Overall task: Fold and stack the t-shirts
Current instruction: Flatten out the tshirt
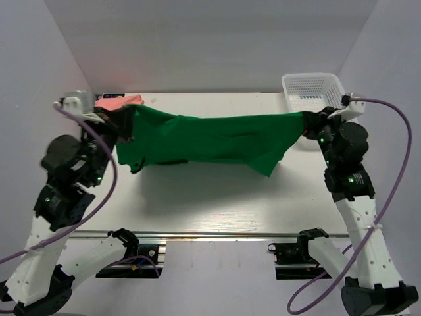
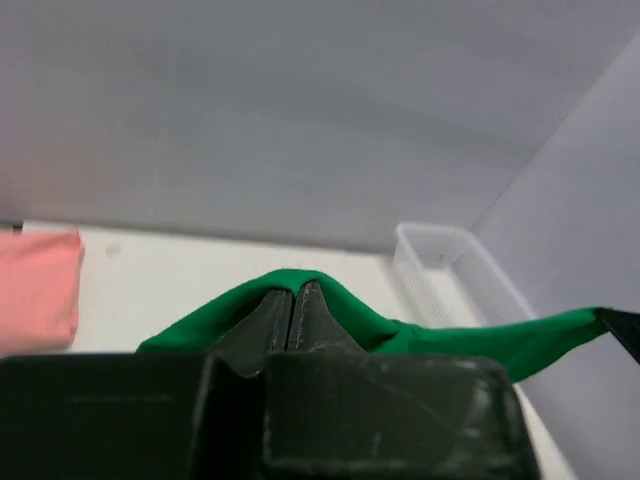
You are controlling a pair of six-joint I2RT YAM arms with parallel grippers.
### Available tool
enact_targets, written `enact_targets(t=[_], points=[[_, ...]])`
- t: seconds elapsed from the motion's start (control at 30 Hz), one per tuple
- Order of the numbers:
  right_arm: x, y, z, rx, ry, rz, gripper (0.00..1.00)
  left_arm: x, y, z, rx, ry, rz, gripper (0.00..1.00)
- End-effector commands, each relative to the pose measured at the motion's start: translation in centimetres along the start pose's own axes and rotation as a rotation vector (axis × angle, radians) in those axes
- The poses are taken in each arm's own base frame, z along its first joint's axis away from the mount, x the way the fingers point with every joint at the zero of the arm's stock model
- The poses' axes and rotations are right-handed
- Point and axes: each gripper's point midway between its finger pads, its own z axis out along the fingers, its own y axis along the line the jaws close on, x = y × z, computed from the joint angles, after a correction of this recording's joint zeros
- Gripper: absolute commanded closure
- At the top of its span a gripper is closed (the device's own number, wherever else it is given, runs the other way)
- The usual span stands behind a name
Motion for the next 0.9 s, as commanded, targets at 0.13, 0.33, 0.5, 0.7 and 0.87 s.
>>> enact_targets(t=[0.13, 0.33, 0.5, 0.7, 0.87], points=[[-10.2, 3.7, -6.1, -0.116, -0.224, -0.054, 1.00, -8.6, -3.0, -2.2, 0.138, -0.162, 0.069, 1.00], [-15.9, 6.0, -10.7, -0.189, -0.339, -0.092, 1.00, -14.2, -4.5, -5.4, 0.221, -0.268, 0.080, 1.00], [-19.3, 7.0, -14.3, -0.206, -0.402, -0.113, 1.00, -18.0, -4.8, -8.2, 0.252, -0.346, 0.098, 1.00], [-20.2, 8.7, -18.1, -0.299, -0.429, -0.130, 1.00, -19.0, -6.3, -10.5, 0.368, -0.370, 0.120, 1.00], [-20.4, 9.2, -20.8, -0.341, -0.454, -0.127, 1.00, -19.7, -6.0, -12.4, 0.380, -0.386, 0.118, 1.00]])
